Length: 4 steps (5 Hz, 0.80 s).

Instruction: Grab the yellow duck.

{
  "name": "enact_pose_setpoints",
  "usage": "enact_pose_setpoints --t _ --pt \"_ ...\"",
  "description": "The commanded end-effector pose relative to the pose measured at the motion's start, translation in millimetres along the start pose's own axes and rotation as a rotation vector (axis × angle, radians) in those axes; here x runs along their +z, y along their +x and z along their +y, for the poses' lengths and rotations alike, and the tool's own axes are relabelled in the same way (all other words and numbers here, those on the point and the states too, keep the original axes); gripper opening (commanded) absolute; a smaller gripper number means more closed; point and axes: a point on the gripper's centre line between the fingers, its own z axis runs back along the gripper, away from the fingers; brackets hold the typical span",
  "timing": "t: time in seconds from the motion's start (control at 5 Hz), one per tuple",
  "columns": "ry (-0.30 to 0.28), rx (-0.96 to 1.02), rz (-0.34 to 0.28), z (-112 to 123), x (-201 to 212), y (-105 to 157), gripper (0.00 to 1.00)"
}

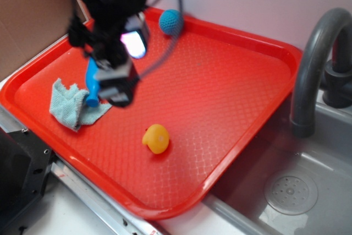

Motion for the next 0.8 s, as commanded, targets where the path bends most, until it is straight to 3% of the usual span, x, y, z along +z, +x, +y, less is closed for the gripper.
enact_pose_setpoints --t 0.0,0.2,0.6 --pt "-0.054 -0.060 0.073 -8.1 -32.4 7.4 1.00" --pt "-0.048 -0.057 0.160 -14.9 -51.4 4.6 1.00" --pt "-0.058 0.000 0.272 -23.2 -74.5 -4.0 1.00"
